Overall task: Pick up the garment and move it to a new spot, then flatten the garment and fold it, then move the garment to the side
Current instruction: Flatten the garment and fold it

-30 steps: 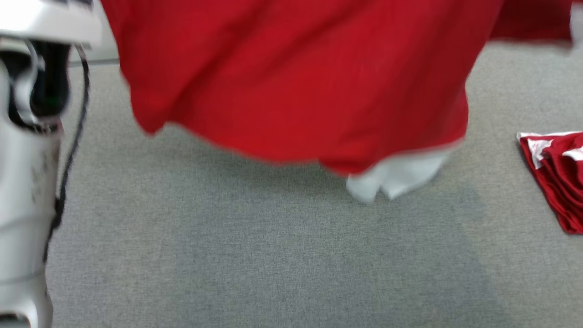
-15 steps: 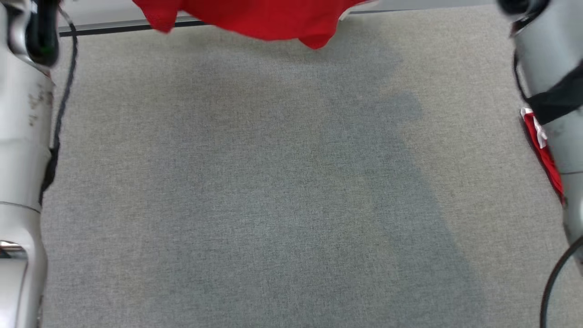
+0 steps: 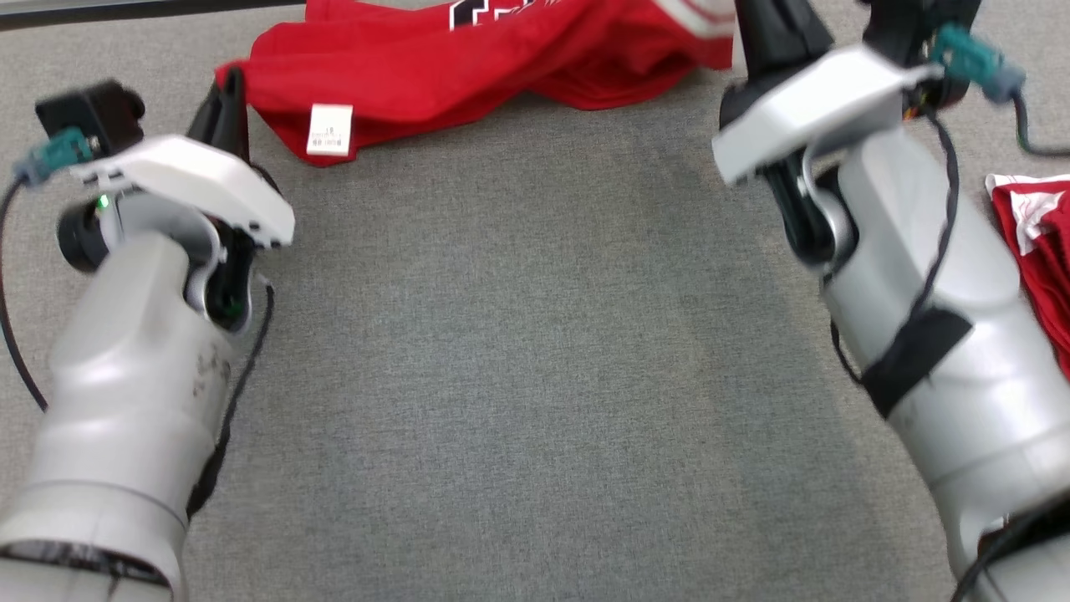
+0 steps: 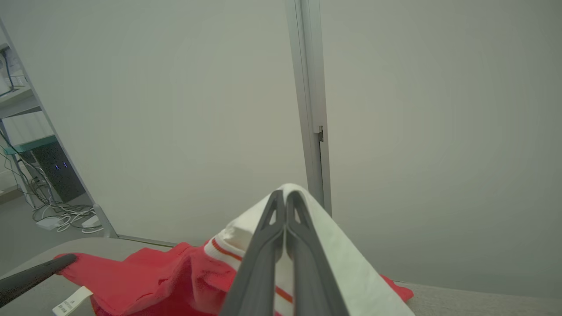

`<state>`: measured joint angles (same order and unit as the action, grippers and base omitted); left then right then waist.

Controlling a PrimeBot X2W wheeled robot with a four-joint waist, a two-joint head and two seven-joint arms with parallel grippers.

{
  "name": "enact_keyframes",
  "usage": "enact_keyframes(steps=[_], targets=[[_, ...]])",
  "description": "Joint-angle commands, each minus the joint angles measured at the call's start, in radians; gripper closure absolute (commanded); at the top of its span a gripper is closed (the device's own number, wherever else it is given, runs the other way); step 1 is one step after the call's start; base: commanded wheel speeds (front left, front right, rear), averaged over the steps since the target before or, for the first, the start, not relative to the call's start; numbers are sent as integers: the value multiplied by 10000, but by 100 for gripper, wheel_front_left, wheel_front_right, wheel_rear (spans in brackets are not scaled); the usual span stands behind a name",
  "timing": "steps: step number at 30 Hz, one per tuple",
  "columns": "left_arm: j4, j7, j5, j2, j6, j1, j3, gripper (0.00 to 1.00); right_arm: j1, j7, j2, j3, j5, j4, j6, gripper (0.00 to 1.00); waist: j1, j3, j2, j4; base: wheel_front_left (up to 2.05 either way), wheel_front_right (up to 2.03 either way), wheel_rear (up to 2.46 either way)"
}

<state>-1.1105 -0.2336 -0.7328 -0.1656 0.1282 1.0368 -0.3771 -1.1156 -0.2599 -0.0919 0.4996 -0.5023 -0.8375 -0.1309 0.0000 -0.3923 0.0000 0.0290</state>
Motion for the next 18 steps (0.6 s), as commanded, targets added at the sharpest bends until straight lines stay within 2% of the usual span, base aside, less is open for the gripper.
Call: enact_keyframes(steps=[1,6,9,14,18], targets=[[160,-86,-354,3,38,-435,-38,100,753,-59,-158,-257,40,496,4,100,0,160,0,-8,0,0,0],[907,-271,-1059,-253,29,-1991,-167,100,3385,-54,-415,-692,614,2546,2,100,0,697,0,9,0,0,0],[1611,-315,-1112,-572,27,-3094,-48,100,5131,-53,-501,-1025,847,3716,2,100,0,1165,0,155,0,0,0],[2962,-302,-550,-946,2,-5072,430,100,7661,-54,-547,-1379,1260,5240,2,100,0,2032,0,174,0,0,0],[4220,-306,-44,-1021,-394,-6680,717,100,9489,-54,-669,-1736,1558,6133,5,100,0,2729,0,164,0,0,0]])
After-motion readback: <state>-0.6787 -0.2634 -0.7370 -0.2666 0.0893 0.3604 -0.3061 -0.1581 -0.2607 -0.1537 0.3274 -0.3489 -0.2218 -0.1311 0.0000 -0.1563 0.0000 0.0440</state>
